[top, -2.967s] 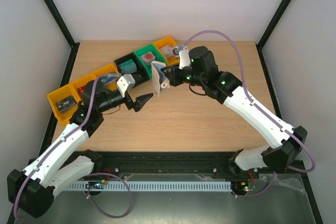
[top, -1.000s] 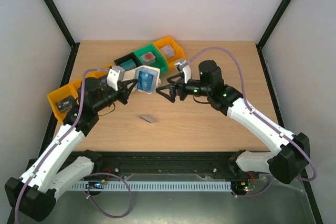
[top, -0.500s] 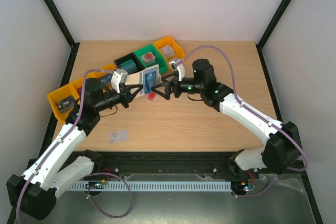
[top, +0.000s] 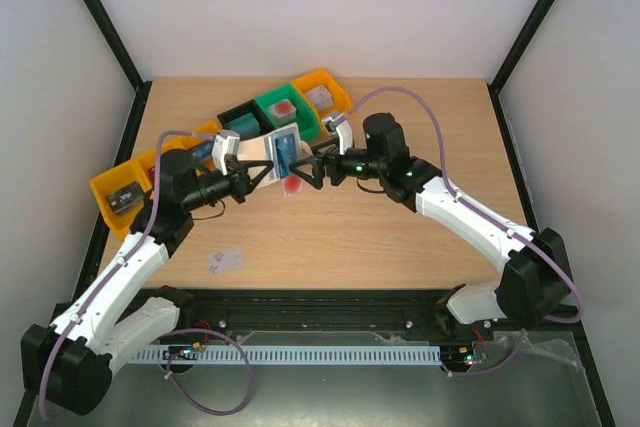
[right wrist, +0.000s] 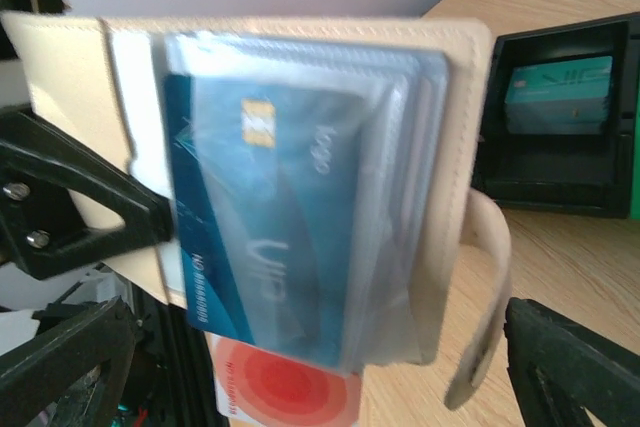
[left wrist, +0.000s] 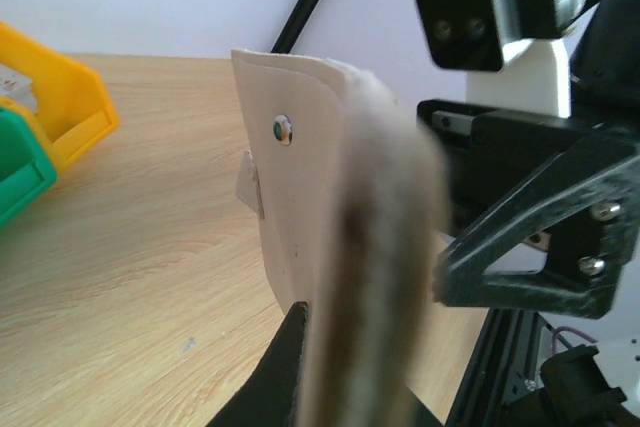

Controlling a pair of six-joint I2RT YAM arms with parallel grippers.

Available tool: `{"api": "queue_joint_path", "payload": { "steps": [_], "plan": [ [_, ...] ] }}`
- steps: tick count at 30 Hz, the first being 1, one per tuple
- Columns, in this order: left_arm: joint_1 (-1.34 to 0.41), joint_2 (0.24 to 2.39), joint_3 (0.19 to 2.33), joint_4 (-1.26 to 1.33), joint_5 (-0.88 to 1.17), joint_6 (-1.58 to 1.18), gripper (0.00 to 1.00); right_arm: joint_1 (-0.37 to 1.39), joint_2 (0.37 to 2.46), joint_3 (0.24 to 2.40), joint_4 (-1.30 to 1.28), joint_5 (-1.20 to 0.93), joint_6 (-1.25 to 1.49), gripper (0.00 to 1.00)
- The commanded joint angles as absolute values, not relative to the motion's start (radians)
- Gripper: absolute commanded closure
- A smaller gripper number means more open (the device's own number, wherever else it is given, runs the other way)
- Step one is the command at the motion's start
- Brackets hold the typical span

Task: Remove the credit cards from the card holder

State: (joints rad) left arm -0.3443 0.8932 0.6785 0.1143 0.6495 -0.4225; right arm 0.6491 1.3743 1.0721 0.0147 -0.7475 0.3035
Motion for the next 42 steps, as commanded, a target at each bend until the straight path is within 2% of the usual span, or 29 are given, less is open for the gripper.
{"api": "queue_joint_path", "payload": {
  "steps": [1, 7, 22, 23, 25, 28, 29, 31, 32, 34, 36, 39, 42],
  "plan": [
    [-0.326, 0.890, 0.671, 0.241, 0.741, -0.469, 0.98, 0.641, 1.335, 1.080, -0.044, -0.697, 0.254, 0.01],
    [-0.316, 0.885, 0.668, 0.291, 0.814, -0.477, 0.98, 0.605, 1.312, 1.083, -0.079, -0.739, 0.252, 0.01],
    [-0.313, 0.894, 0.673, 0.404, 0.972, -0.473, 0.98, 0.581, 1.385, 1.074, 0.217, -1.114, 0.462, 0.02],
    [-0.314, 0.894, 0.672, 0.403, 0.971, -0.474, 0.98, 0.582, 1.385, 1.075, 0.235, -1.129, 0.474, 0.11],
    [-0.314, 0.898, 0.673, 0.394, 0.955, -0.477, 0.98, 0.583, 1.385, 1.085, 0.236, -1.141, 0.484, 0.45],
    [-0.313, 0.902, 0.676, 0.333, 0.871, -0.465, 0.98, 0.583, 1.380, 1.091, 0.225, -1.142, 0.493, 0.86],
    [-0.315, 0.904, 0.679, 0.298, 0.825, -0.452, 0.89, 0.583, 1.378, 1.094, 0.216, -1.126, 0.499, 0.94],
    [-0.313, 0.902, 0.678, 0.242, 0.719, -0.428, 0.48, 0.583, 1.379, 1.109, 0.191, -1.073, 0.519, 0.98],
    [-0.313, 0.899, 0.677, 0.228, 0.696, -0.416, 0.35, 0.583, 1.379, 1.121, 0.180, -1.039, 0.531, 0.98],
    [-0.309, 0.880, 0.671, 0.247, 0.694, -0.410, 0.18, 0.583, 1.369, 1.140, 0.208, -0.978, 0.581, 0.98],
    [-0.308, 0.853, 0.646, 0.317, 0.725, -0.429, 0.10, 0.583, 1.348, 1.126, 0.330, -0.934, 0.674, 0.98],
    [-0.310, 0.820, 0.590, 0.497, 0.811, -0.505, 0.08, 0.583, 1.322, 1.083, 0.553, -0.863, 0.828, 0.98],
    [-0.319, 0.833, 0.561, 0.604, 0.843, -0.586, 0.09, 0.597, 1.324, 1.078, 0.621, -0.831, 0.861, 0.98]
  ]
}}
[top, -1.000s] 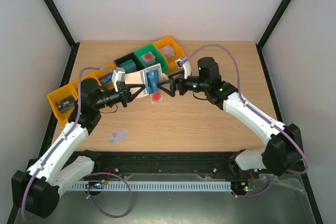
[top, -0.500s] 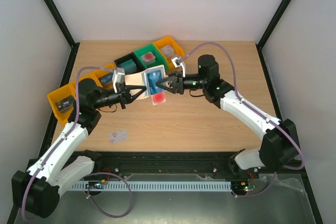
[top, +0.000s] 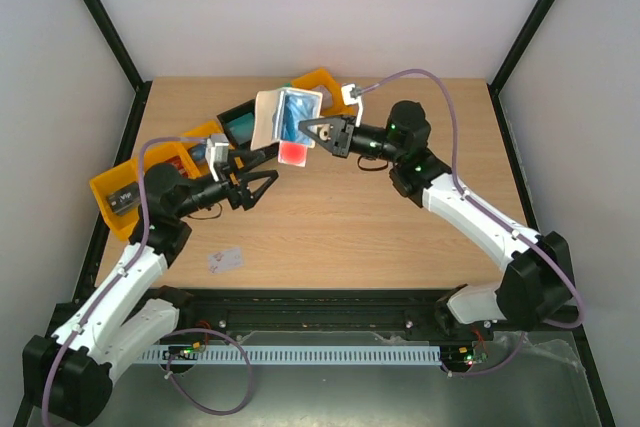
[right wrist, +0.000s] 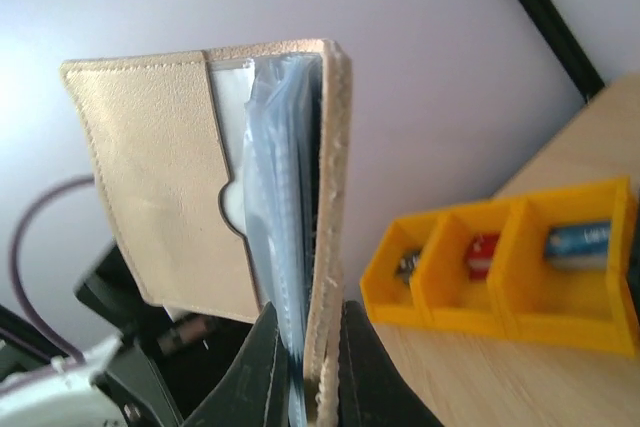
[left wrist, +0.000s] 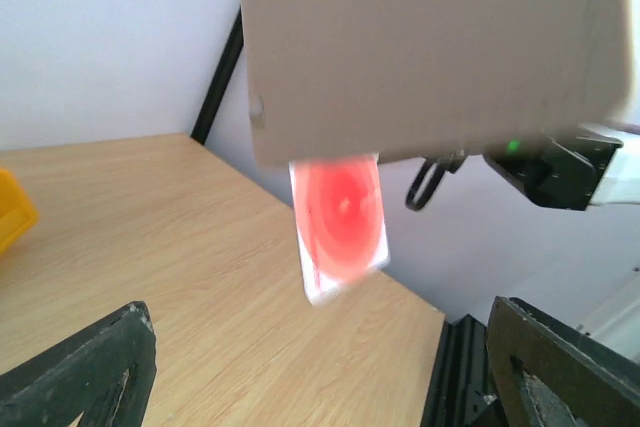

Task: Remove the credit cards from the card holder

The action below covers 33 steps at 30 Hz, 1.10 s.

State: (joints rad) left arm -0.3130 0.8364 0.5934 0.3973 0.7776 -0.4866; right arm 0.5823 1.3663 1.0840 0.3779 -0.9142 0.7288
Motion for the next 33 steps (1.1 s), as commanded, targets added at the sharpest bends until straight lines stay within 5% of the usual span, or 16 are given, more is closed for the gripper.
{"api": "queue_joint_path", "payload": {
  "steps": [1, 9, 16, 25, 33],
  "plan": [
    [-0.324, 0.840, 0.562, 0.605, 0.836, -0.589, 0.11, 0.605, 1.327, 1.079, 0.632, -0.827, 0.860, 0.98],
    [-0.333, 0.892, 0.594, 0.700, 0.833, -0.644, 0.31, 0.660, 1.344, 1.092, 0.641, -0.835, 0.845, 0.98],
    [-0.342, 0.892, 0.601, 0.671, 0.813, -0.630, 0.97, 0.666, 1.348, 1.118, 0.588, -0.847, 0.816, 0.98],
    [-0.341, 0.863, 0.596, 0.297, 0.722, -0.445, 0.98, 0.541, 1.257, 1.137, 0.405, -0.671, 0.767, 0.98],
    [-0.341, 0.853, 0.575, 0.259, 0.773, -0.377, 0.98, 0.461, 1.248, 1.196, 0.327, -0.633, 0.749, 0.98]
  ]
}}
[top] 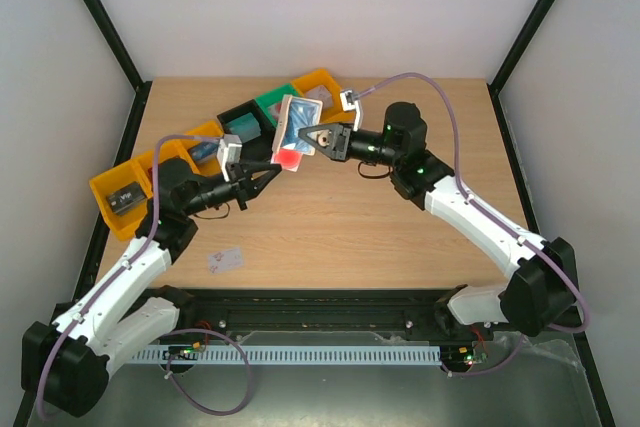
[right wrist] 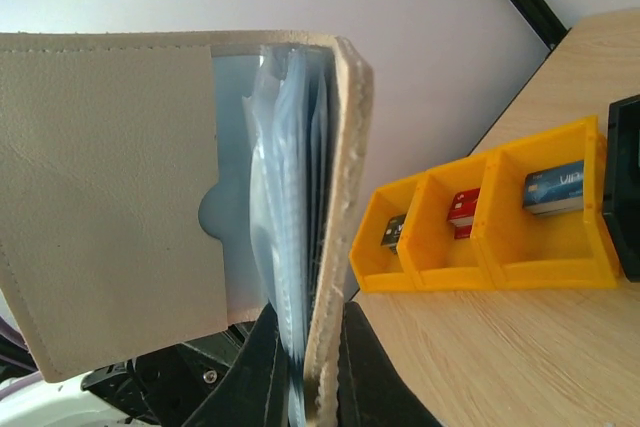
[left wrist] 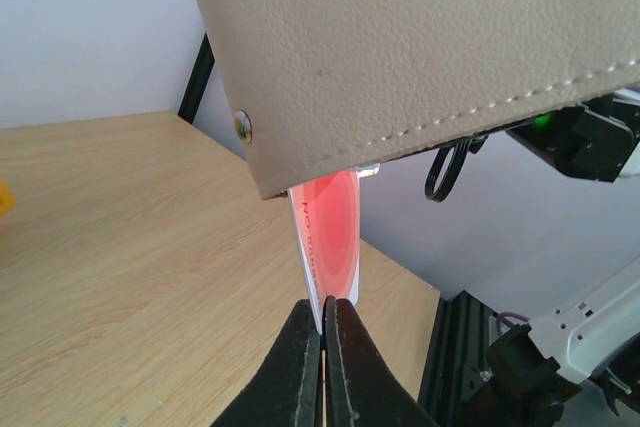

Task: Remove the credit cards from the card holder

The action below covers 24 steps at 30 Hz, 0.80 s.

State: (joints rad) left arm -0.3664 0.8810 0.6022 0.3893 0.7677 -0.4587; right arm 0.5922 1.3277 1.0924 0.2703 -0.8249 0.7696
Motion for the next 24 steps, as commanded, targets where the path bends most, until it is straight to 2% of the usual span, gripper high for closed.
{"api": "queue_joint_path", "payload": {
  "steps": [1, 5, 11, 16, 24],
  "plan": [
    [-0.341, 0.853, 0.574, 0.255, 0.779, -0.369, 0.98, 0.455, 1.246, 1.197, 0.331, -0.632, 0.753, 0.98],
    [-0.341, 0.857, 0.562, 0.287, 0.830, -0.362, 0.98, 0.445, 1.260, 1.214, 0.371, -0.653, 0.773, 0.98],
    [-0.342, 0.876, 0.562, 0.468, 0.885, -0.469, 0.98, 0.462, 1.337, 1.158, 0.681, -0.786, 0.965, 0.98],
    [-0.342, 0.906, 0.566, 0.654, 0.880, -0.608, 0.98, 0.494, 1.332, 1.107, 0.826, -0.716, 0.947, 0.98],
    [-0.370, 0.937, 0.578, 0.690, 0.876, -0.621, 0.98, 0.529, 1.376, 1.144, 0.946, -0.611, 0.946, 0.98]
  ]
}}
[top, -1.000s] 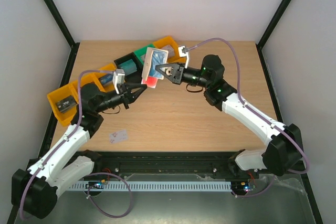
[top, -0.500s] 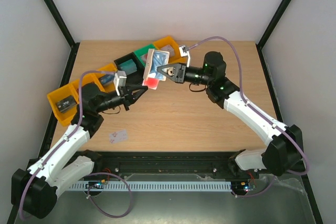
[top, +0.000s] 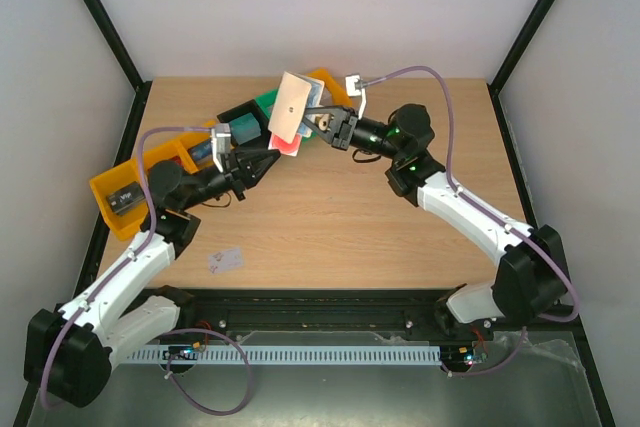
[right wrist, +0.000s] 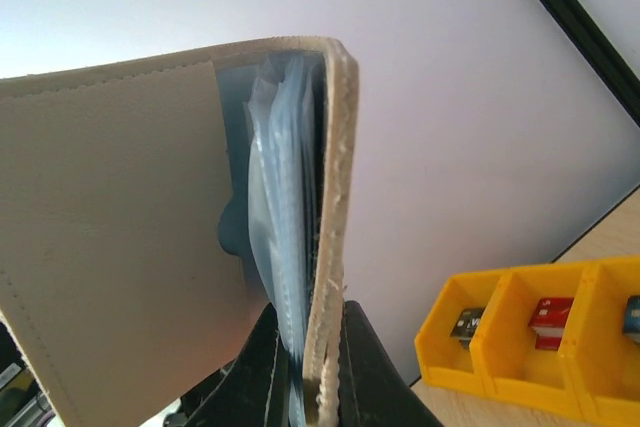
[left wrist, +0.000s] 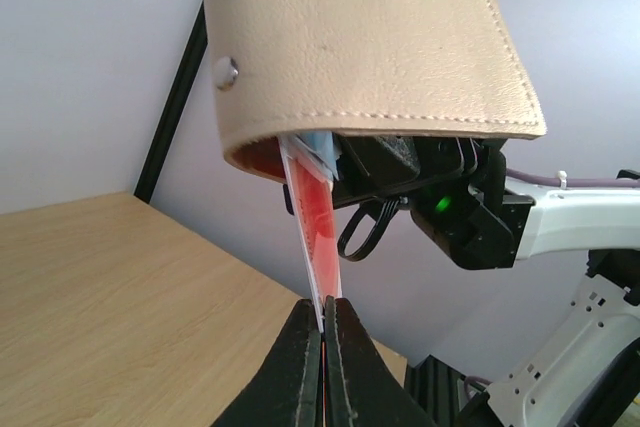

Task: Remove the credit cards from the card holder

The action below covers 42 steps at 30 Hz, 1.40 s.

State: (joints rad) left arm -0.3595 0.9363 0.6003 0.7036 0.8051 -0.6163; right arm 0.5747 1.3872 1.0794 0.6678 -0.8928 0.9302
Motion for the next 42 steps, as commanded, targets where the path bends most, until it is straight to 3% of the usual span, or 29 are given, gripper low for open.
{"api": "queue_joint_path", "payload": {
  "steps": [1, 9, 15, 28, 33, 37, 42],
  "plan": [
    [-0.372, 0.937, 0.579, 0.687, 0.875, -0.616, 0.98, 0.530, 1.381, 1.150, 0.949, -0.604, 0.948, 0.98],
    [-0.363, 0.926, 0.584, 0.720, 0.842, -0.638, 0.98, 0.545, 1.350, 1.118, 0.885, -0.639, 0.921, 0.98],
    [-0.382, 0.923, 0.549, 0.499, 0.827, -0.471, 0.98, 0.542, 1.363, 1.213, 0.832, -0.560, 0.872, 0.98],
    [-0.369, 0.891, 0.563, 0.597, 0.820, -0.537, 0.98, 0.553, 1.402, 1.226, 0.750, -0.614, 0.887, 0.98],
    [-0.357, 0.899, 0.576, 0.699, 0.746, -0.623, 0.68, 0.602, 1.408, 1.213, 0.757, -0.701, 0.875, 0.98],
    [-0.348, 0.901, 0.589, 0.720, 0.744, -0.646, 0.58, 0.615, 1.406, 1.215, 0.744, -0.727, 0.864, 0.98],
    [-0.336, 0.895, 0.592, 0.705, 0.760, -0.610, 0.19, 0.618, 1.408, 1.212, 0.747, -0.759, 0.874, 0.98]
  ]
}}
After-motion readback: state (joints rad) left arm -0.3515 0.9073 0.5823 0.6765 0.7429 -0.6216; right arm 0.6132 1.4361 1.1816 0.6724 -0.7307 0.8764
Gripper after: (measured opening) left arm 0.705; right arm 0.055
